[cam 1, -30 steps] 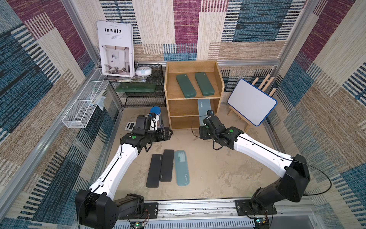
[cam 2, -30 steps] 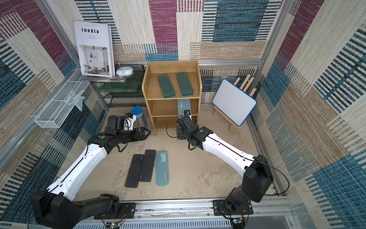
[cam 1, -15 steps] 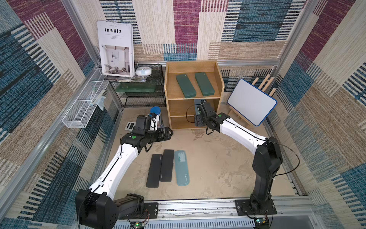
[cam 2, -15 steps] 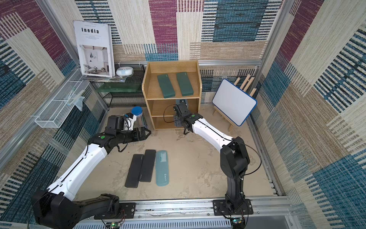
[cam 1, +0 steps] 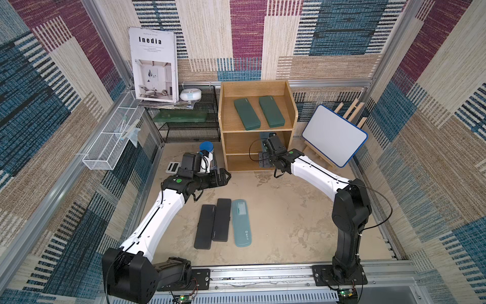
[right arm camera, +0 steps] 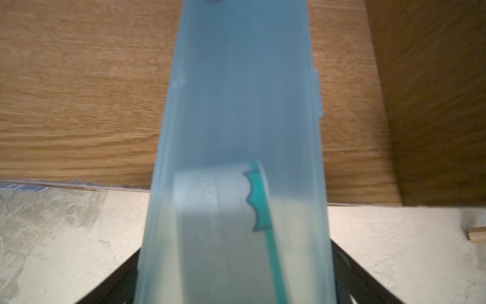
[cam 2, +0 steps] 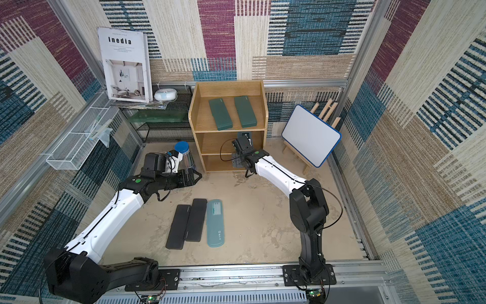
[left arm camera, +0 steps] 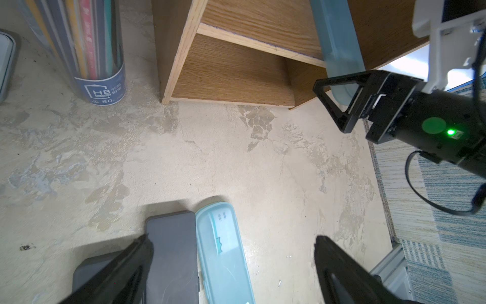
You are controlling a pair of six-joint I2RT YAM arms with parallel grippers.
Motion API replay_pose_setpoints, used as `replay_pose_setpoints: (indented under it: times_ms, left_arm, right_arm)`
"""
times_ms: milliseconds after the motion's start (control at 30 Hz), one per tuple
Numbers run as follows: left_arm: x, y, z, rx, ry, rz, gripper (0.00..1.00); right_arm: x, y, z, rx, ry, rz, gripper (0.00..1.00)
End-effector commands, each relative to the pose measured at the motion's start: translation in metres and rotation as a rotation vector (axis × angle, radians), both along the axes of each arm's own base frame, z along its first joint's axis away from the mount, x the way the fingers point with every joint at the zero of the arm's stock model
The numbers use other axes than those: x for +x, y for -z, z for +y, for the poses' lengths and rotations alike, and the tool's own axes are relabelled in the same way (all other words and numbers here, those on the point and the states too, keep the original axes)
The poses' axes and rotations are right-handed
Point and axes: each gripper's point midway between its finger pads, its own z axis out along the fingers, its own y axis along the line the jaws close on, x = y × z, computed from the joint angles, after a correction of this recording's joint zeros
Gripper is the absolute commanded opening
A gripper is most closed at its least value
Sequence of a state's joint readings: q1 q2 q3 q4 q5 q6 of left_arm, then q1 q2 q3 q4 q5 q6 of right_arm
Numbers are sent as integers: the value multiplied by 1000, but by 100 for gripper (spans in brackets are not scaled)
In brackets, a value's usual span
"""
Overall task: Place the pencil cases on the shelf according to color
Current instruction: Place the pencil case on the shelf.
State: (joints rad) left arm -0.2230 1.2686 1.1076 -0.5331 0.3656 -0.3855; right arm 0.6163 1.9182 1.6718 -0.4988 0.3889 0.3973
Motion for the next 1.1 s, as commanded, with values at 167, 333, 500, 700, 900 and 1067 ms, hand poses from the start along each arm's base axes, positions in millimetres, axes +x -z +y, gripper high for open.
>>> replay_pose_setpoints:
  times_ms: [167,333,500,700,900,1067]
  left_arm:
    - [0,-2,1,9,0,-6,100]
    - [1,-3,3,18,-6,-9,100]
    - [1,-2,4,21,-9,-9,100]
    - [1,-1,2,13,-5,-3,100]
    - [1,3,2,19,-5,11,100]
    - [3,7,2,24,-3,31,100]
  right_arm:
    - [-16,-49,4,101,-47,-45,93]
    - [-46,-57,2,155,-117,-12,88]
    - [-74,-42,-2,240,-154,-11,60]
    - [-64,-16,-2,210,-128,-6,29]
    - [-22,-6,0,109,-77,-19,28]
    - [1,-13,7,107,-73,-47,29]
